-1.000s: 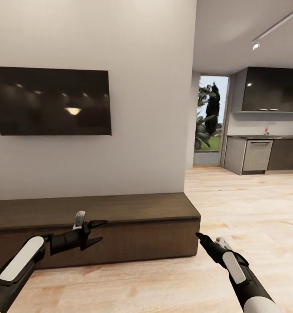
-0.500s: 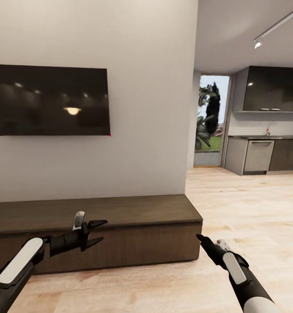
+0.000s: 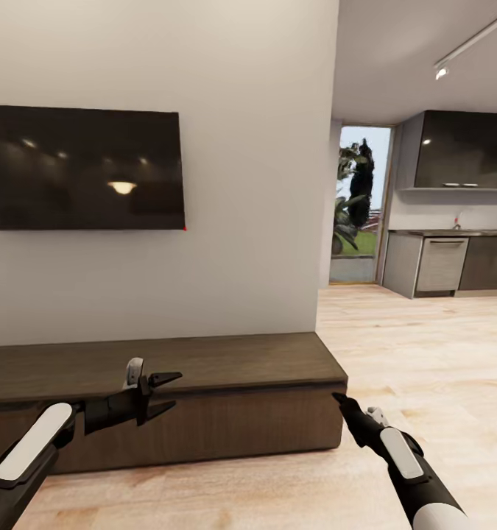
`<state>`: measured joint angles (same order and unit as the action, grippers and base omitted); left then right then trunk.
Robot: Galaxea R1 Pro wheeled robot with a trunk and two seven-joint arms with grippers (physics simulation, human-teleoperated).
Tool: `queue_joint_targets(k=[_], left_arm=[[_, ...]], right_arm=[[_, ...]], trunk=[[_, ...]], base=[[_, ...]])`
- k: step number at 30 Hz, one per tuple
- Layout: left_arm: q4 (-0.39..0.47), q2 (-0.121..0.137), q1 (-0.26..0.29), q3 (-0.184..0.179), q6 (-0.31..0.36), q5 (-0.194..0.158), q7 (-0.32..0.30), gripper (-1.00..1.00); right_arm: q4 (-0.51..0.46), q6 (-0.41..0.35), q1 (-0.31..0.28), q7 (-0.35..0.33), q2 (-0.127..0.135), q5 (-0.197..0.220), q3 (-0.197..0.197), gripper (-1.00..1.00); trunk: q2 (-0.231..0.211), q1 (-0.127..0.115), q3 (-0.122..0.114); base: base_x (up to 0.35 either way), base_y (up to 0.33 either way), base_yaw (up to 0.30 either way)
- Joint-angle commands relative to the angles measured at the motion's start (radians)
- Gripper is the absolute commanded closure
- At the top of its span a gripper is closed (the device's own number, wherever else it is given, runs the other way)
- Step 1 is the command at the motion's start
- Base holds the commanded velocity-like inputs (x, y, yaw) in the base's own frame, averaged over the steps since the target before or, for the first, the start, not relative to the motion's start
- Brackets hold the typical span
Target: Place each of the two pumpkins and all three candles from the living room inside a cabinet in the living room (use any cabinet), then make sure every cabinet is closed, and position the cauldron so it is next to a table in the living room.
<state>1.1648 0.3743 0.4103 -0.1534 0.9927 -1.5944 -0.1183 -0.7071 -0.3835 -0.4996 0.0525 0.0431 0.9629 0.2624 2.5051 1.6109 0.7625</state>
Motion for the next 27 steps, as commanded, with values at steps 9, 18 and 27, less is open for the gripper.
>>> queue_joint_targets(k=[9,18,27], left_arm=[[-0.001,0.000,0.001,-0.002,0.000,0.008,-0.010,-1.00],[0.000,0.000,0.001,-0.002,0.001,0.008,-0.010,-1.00],[-0.001,0.000,0.001,-0.002,0.000,0.008,-0.010,-1.00]], right_arm=[[-0.002,-0.011,0.000,0.002,0.002,0.050,0.004,-1.00],[0.000,-0.011,0.000,0.003,0.001,0.072,0.003,-1.00],[0.001,-0.008,0.000,0.003,0.001,0.083,0.004,-1.00]], trunk=[[0.001,0.000,0.001],[0.001,0.000,0.001],[0.001,0.000,0.001]], base=[[0.199,0.000,0.000],[0.124,0.020,0.000],[0.125,0.054,0.000]])
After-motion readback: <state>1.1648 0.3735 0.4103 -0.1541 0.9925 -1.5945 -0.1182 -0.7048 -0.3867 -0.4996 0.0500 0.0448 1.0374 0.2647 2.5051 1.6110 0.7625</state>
